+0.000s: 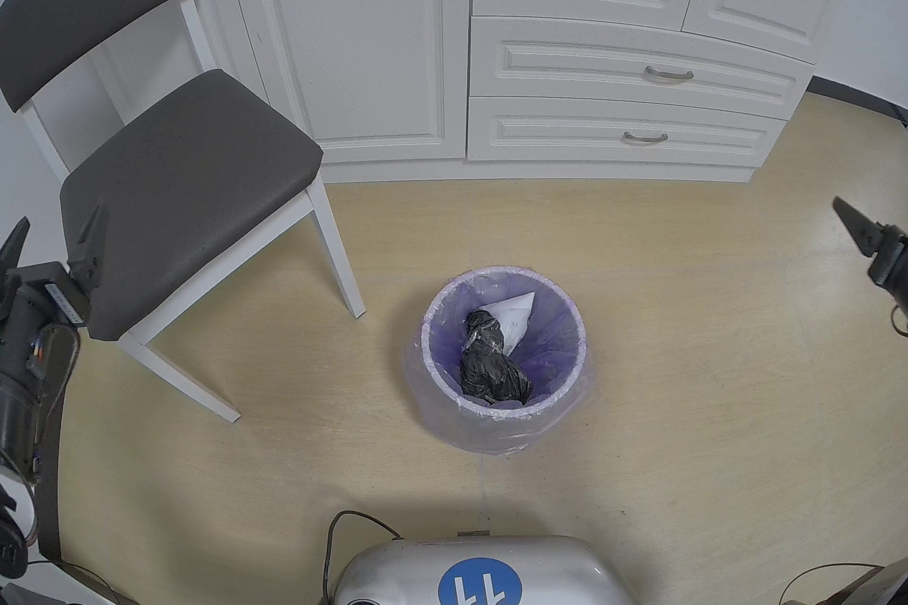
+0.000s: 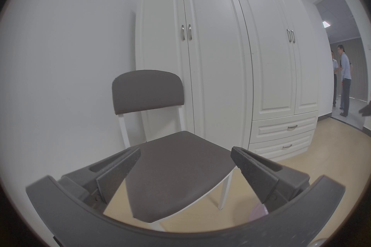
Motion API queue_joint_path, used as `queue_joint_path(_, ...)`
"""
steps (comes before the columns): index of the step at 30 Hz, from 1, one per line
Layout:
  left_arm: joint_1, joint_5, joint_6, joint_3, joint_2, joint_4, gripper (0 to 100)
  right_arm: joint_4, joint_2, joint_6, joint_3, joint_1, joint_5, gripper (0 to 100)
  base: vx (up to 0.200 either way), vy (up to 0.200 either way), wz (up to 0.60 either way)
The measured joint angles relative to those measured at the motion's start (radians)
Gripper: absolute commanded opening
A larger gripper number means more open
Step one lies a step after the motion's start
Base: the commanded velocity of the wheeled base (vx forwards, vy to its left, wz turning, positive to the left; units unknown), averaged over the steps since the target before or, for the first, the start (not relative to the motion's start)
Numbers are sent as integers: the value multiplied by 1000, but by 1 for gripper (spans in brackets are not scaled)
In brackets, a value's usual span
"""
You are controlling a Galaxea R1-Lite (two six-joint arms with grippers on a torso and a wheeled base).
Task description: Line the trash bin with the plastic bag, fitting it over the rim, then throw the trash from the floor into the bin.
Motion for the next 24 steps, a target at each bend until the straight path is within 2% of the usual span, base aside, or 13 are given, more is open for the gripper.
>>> queue_joint_path(5, 20, 0, 0, 4, -198, 205, 100, 149, -239, -5, 7, -13, 47, 100, 0, 0, 0)
queue_joint_path(11, 37, -5, 0, -23, -482, 592, 100, 325, -494, -6, -2, -14, 130, 100, 0, 0, 0)
queue_joint_path(17, 77, -39, -4, -67, -762, 911, 100, 484, -721, -4, 6, 32, 206, 100, 0, 0, 0)
queue_joint_path(24, 141, -74, -6, -103, -981, 1030, 100, 574, -945, -1, 66, 105, 251, 100, 0, 0, 0)
